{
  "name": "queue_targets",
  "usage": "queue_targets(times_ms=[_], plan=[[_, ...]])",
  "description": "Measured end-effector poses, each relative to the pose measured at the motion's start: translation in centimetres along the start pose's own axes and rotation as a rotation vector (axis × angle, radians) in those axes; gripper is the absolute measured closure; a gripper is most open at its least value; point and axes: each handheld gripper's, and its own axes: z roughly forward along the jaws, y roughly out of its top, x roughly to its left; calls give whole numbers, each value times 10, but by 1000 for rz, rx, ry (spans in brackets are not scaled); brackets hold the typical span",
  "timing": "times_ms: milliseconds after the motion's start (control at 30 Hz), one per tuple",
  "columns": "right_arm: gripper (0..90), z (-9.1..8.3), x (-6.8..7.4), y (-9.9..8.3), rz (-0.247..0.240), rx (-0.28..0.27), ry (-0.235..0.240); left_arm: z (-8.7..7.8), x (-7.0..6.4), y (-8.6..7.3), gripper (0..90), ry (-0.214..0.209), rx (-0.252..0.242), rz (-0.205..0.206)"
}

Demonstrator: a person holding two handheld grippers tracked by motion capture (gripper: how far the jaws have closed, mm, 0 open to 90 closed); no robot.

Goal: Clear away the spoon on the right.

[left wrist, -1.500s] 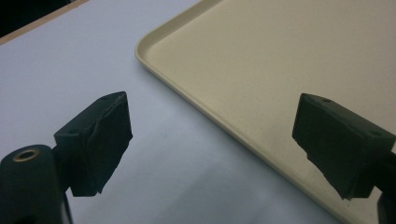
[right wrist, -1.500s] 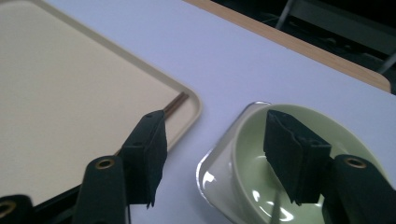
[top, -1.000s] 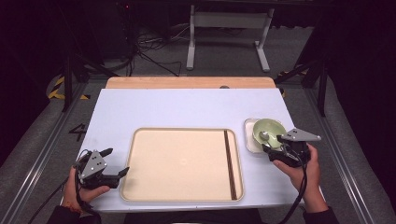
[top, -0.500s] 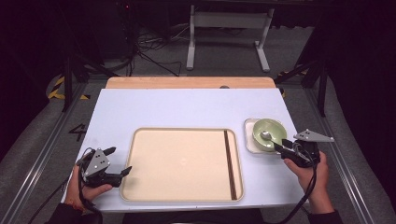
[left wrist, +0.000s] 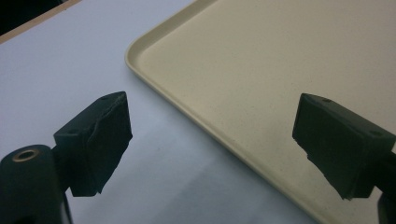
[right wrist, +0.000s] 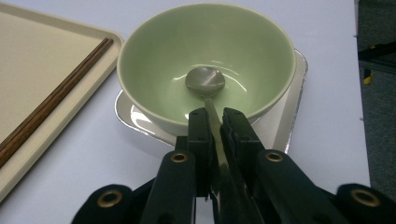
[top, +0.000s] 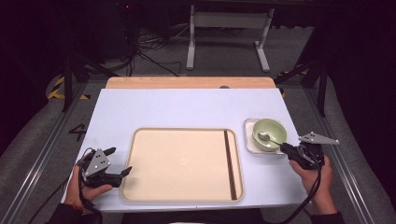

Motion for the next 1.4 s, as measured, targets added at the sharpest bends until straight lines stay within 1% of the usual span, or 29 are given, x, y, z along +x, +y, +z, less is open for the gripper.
queue_targets(times_ms=[100, 167, 233, 367, 467, 567, 600, 633, 767, 800, 1000, 1067, 1133, 1267, 1333, 1400], plan=[[833, 0, -1, 1, 0, -1, 11, 0, 1, 0, 127, -2, 2, 4], [833, -1, 0, 1, 4, -15, 19, -1, 0, 0, 127, -1, -1, 3], [834, -3, 0, 2, 1, -38, 8, -1, 0, -1, 127, -5, -6, -3], [836, -8, 0, 4, -2, -84, -5, -1, -1, 0, 128, -8, -7, 3], [836, -11, 0, 5, -4, -125, -15, -1, 0, 0, 127, -7, -7, 0], [838, -13, -3, 7, 25, -169, -25, -1, 0, 0, 127, -5, -6, 3], [838, -13, -3, 7, 25, -169, -25, -1, 0, 0, 127, -3, -7, 3], [839, -13, -4, 8, 27, -185, -27, -1, 0, 0, 126, -3, -7, 3], [842, -11, -5, 11, 42, -202, -2, -1, 0, 0, 126, -2, -5, 4], [843, -10, -6, 14, 57, -212, 8, -1, -1, 0, 126, -2, -5, 4], [848, -11, -9, 20, 55, -248, 15, -1, 0, 0, 124, 2, -4, 3], [898, -14, -10, 24, 49, -277, 7, -2, 0, -1, 124, 4, -1, 3], [899, -15, -9, 26, 53, -288, 15, -2, -1, -1, 124, 3, -2, -3], [899, -15, -6, 33, 22, -288, -3, -4, -1, -2, 124, 12, 2, -3], [900, -13, -7, 34, 28, -291, 14, -5, -2, -3, 123, 14, 3, -6], [900, -13, -6, 36, 23, -299, 16, -5, -1, -3, 124, 14, 3, -4]])
